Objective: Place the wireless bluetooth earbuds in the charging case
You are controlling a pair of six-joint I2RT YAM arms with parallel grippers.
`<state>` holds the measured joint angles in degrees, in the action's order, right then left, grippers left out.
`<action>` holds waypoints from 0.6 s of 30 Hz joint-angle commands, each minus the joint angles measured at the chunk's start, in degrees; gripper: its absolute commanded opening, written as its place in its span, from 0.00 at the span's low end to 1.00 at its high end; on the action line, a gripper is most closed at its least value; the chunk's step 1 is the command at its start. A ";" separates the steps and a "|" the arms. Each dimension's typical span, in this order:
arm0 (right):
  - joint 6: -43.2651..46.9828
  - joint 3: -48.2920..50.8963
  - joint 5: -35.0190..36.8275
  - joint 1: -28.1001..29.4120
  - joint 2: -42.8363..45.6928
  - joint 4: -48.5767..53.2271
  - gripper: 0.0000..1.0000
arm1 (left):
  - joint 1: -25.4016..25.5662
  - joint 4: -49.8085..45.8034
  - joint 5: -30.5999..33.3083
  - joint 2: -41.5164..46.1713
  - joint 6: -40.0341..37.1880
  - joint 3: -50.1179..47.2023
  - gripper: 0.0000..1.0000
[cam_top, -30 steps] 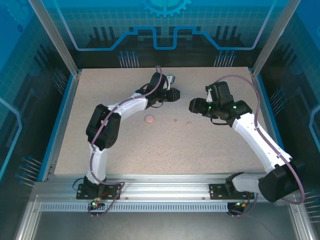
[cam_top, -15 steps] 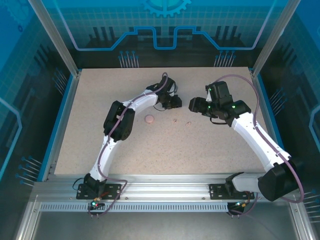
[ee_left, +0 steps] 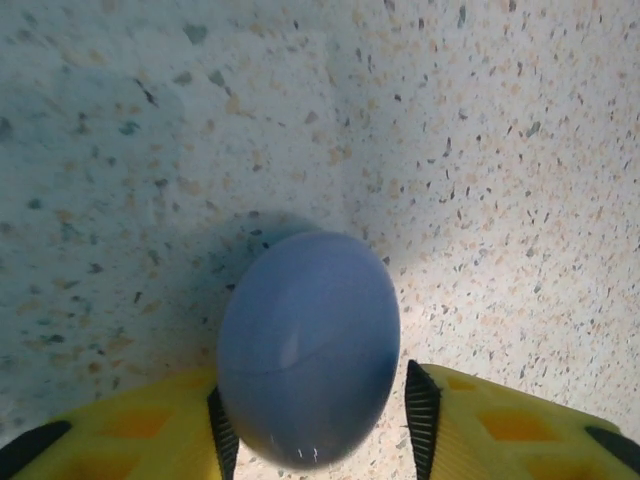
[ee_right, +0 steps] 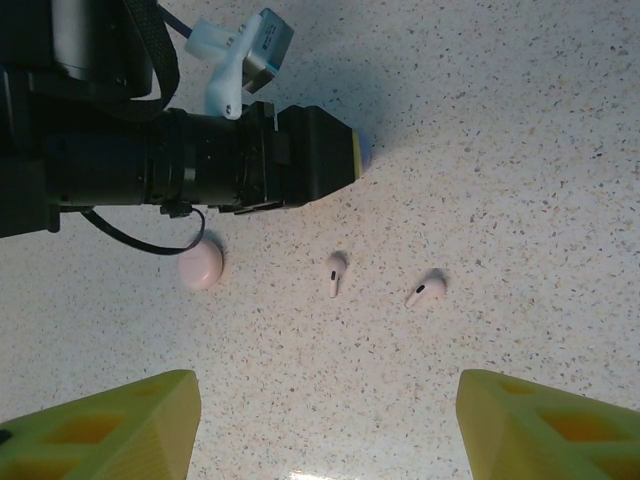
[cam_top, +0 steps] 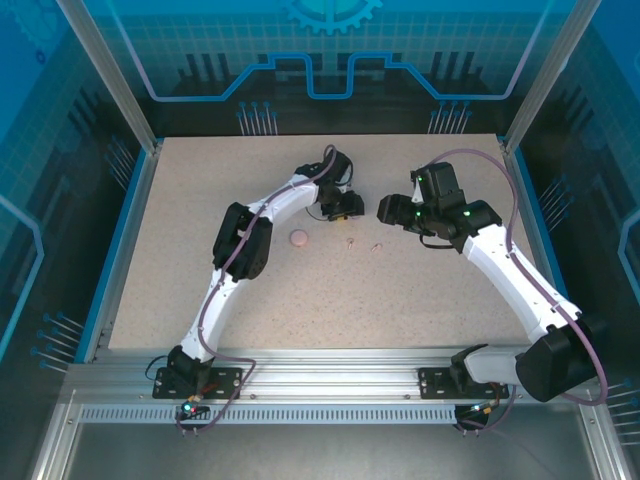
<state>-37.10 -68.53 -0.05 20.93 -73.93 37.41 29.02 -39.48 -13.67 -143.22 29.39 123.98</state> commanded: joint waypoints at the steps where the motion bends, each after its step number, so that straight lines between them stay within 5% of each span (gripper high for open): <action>1: 0.35 -0.22 -0.12 -0.64 0.99 0.31 0.70 | -0.62 -4.83 3.20 1.00 -2.43 2.61 0.53; 11: -1.86 -1.04 1.19 1.68 -0.67 1.14 0.70 | -2.67 -7.64 9.31 10.70 -8.15 2.65 0.64; 17: -4.74 -4.87 5.73 7.17 -7.86 2.82 0.73 | -4.78 0.20 13.93 24.95 -9.75 -12.19 0.74; 18: -5.18 -5.81 6.75 8.31 -9.44 3.01 0.73 | -5.46 2.57 14.61 27.71 -9.42 -16.10 0.82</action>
<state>-39.94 -71.53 3.27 26.48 -80.03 38.81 25.26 -41.30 -2.50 -122.72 21.37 114.72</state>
